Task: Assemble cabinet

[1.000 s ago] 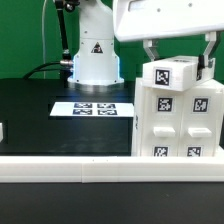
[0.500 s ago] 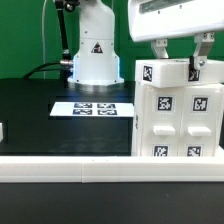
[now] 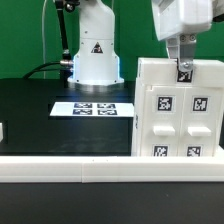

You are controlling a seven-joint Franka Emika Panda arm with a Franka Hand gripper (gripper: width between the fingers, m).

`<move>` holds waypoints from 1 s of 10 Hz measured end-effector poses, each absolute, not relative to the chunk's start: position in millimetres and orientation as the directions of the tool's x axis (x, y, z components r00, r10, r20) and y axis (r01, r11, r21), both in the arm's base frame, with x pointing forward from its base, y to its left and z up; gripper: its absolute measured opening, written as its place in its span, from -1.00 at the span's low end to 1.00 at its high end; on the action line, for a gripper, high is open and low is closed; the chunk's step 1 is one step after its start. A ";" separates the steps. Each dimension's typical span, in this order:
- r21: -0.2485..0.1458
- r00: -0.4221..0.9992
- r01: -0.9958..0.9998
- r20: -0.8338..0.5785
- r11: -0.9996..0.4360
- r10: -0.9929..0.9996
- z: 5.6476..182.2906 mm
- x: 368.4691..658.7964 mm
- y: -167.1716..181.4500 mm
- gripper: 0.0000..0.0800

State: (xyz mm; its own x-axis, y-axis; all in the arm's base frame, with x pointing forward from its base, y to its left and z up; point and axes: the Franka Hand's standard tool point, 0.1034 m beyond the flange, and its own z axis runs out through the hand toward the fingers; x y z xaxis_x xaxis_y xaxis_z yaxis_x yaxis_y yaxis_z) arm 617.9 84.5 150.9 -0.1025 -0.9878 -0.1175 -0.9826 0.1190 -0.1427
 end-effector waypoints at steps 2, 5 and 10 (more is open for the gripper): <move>-0.127 -0.226 -0.962 -0.135 0.243 -0.965 151.6 618.4 82.9 0.40; -0.116 -0.280 -0.948 -0.150 0.298 -0.948 152.2 618.2 81.7 0.40; -0.115 -0.257 -0.955 -0.147 0.275 -0.955 149.5 617.2 83.4 0.99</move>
Offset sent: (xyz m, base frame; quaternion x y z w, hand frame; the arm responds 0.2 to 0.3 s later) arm -0.0005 -0.0020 0.0001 0.0003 -0.0024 0.1747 0.9846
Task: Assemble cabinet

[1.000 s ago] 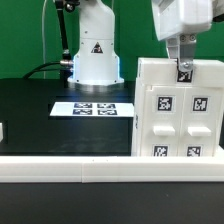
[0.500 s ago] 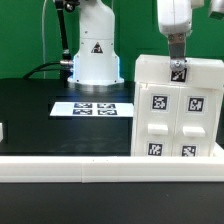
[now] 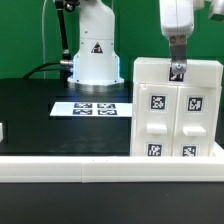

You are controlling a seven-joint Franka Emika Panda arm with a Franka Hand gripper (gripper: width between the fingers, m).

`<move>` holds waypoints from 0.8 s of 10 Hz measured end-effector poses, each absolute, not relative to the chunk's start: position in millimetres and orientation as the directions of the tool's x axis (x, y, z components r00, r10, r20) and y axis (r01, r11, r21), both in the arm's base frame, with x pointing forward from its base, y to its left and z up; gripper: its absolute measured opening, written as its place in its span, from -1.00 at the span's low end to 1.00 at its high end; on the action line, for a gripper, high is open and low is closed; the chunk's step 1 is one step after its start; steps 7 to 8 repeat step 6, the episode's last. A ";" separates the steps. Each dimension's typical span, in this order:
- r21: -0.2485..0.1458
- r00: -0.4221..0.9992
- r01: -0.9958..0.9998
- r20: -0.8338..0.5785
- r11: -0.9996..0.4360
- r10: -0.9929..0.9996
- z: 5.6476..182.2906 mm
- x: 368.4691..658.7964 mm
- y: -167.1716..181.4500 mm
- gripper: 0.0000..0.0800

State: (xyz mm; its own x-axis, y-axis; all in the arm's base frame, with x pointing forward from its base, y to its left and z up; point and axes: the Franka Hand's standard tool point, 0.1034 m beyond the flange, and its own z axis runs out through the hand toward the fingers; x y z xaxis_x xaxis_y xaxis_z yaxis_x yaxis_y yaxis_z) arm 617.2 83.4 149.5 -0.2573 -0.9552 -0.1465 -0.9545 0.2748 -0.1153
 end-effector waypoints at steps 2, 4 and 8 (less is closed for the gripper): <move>-0.116 -0.249 -0.957 -0.145 0.267 -0.957 149.0 617.0 83.8 0.99; -0.116 -0.244 -0.958 -0.145 0.262 -0.959 148.7 616.9 84.1 0.99; -0.116 -0.237 -0.960 -0.144 0.255 -0.961 148.4 616.7 84.4 0.99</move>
Offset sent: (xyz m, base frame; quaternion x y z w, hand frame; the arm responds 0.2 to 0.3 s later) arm 0.0000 0.0000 0.0000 0.0000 0.0000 0.0000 1.0000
